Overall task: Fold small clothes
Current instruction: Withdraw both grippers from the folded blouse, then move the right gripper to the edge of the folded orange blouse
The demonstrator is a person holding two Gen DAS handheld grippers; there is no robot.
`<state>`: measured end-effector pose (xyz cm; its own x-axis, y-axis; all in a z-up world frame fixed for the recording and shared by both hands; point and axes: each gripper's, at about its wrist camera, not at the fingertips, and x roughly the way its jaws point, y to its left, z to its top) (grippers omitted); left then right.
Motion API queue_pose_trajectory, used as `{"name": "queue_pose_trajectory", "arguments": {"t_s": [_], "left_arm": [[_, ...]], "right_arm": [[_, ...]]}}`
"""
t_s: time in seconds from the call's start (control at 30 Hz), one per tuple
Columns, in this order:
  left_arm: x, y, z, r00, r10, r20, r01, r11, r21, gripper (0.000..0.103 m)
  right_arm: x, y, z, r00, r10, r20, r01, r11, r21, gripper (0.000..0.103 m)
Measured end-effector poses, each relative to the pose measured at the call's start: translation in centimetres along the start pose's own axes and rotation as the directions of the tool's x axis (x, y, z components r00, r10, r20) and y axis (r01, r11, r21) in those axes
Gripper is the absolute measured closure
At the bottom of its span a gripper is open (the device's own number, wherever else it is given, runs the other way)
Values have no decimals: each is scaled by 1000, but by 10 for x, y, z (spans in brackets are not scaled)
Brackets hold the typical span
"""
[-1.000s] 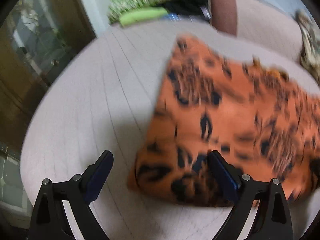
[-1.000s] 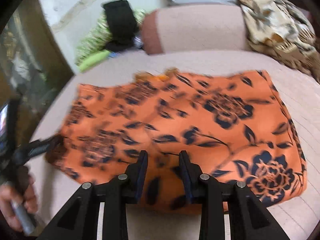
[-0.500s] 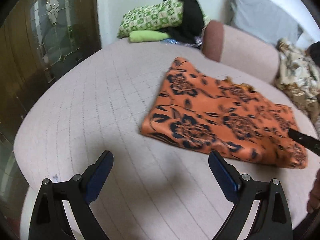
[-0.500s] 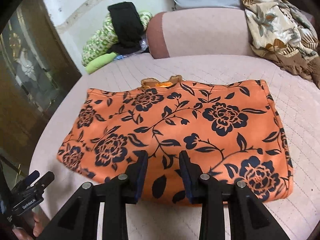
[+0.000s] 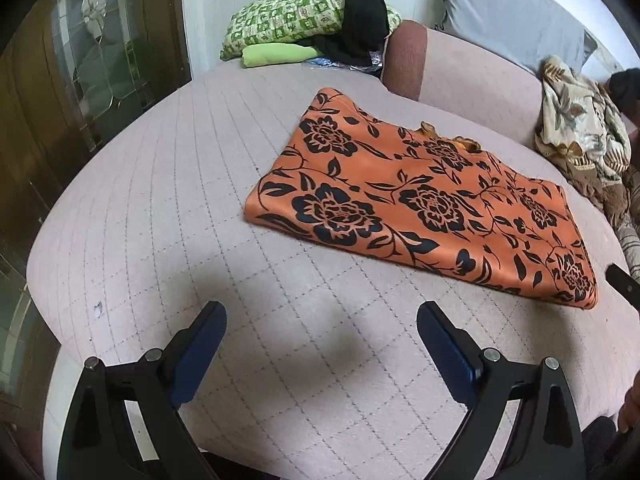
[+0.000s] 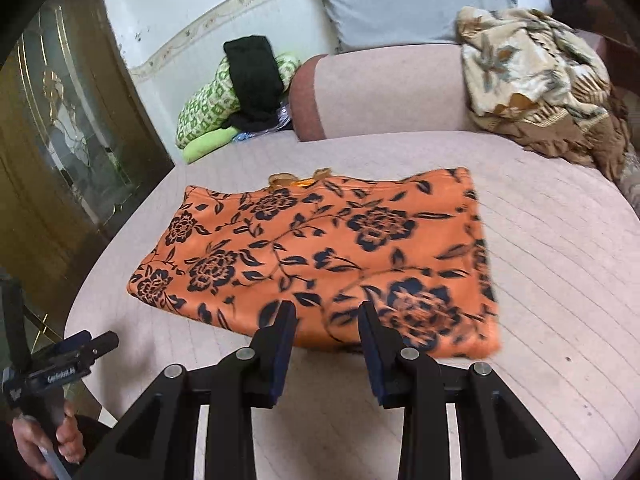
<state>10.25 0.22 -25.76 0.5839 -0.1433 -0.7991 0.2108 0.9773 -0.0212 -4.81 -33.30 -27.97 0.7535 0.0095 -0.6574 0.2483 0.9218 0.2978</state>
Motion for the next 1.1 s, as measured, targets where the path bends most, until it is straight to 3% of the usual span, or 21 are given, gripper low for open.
{"name": "queue_pose_trajectory", "arguments": {"t_s": [0.27,0.47,0.53,0.63,0.73,0.8,0.87,1.1], "left_arm": [[-5,-3,12,998,51,26,-52,998,26,6],[1,36,32,999,43,26,-38,987,-157,6],[7,48,37,999,24,22,-19,977,-214,6],[18,61,41,999,-40,22,44,950,-309,7],[36,69,42,990,-140,23,136,895,-424,13],[50,70,43,981,-193,19,179,865,-469,30],[68,70,45,973,-231,1,200,841,-503,37],[111,68,53,956,-293,-30,223,787,-576,30]], "right_arm": [[-34,-63,-28,997,-14,71,7,996,90,67],[-41,-122,-63,985,19,170,-59,971,230,67],[-31,-140,-69,989,24,145,-65,956,287,66],[-30,-152,-65,982,60,178,-115,941,317,66],[-30,-155,-65,980,57,190,-116,941,317,66],[-28,-155,-65,982,60,179,-115,942,316,66],[-29,-154,-66,981,59,183,-114,944,309,66],[-26,-155,-67,981,58,183,-114,942,316,66]]}}
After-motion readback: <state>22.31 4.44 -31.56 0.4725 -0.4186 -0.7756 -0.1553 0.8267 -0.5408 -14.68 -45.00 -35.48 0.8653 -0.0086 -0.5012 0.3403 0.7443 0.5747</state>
